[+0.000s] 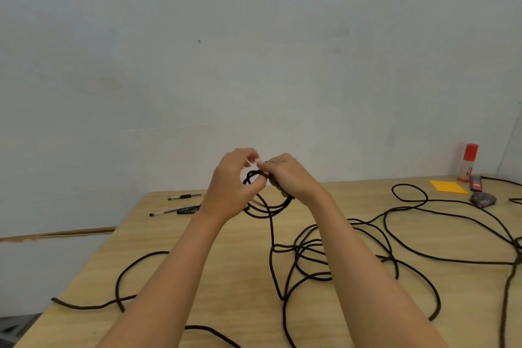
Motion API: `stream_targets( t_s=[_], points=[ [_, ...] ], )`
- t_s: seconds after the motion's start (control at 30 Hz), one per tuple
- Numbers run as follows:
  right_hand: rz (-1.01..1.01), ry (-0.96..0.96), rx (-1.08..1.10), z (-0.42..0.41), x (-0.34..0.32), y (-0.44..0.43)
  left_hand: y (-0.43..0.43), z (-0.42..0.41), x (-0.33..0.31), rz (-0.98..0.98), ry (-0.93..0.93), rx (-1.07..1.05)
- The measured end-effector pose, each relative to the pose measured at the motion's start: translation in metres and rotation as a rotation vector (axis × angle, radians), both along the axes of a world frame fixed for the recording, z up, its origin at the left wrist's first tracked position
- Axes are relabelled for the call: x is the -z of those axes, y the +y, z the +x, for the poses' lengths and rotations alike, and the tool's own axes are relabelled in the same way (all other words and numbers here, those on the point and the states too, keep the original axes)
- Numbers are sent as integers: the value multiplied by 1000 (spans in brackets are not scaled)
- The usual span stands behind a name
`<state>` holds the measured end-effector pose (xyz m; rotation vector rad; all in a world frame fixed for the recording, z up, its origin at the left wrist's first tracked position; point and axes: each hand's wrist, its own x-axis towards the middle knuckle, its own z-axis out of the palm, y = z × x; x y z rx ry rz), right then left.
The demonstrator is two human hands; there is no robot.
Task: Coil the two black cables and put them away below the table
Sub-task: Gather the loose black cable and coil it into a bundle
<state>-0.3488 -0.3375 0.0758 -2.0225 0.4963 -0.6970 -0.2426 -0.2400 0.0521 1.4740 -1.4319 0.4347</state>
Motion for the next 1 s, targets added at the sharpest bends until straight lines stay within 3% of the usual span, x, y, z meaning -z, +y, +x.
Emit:
stream_targets(
  t_s=[0.07,0.13,0.23,0.33,0.47,0.6,0.77,0.9,1.0],
  points=[
    [140,20,-101,-5,0,1,-3,-1,-1,166,363,50],
    [162,91,-197,-7,1,3,-5,2,0,372,540,189],
    [102,169,-264,-9,3,2,-6,2,7,463,802,350],
    [109,133,-293,-12,4,-7,-5,3,13,399,930,445],
    [120,-49,-206,-8,10,-10,-3,1,15,276,1118,594],
    [210,-240,-125,3,21,-3,-6,2,11,174,1198,587],
    [523,-381,-101,17,22,10,-2,7,0,107,1314,703],
    [900,-545,-234,22,23,22,-8,6,-11,-112,1450,586],
    [905,-590,-210,27,29,28,-10,9,-13,-202,1496,454]
  ],
)
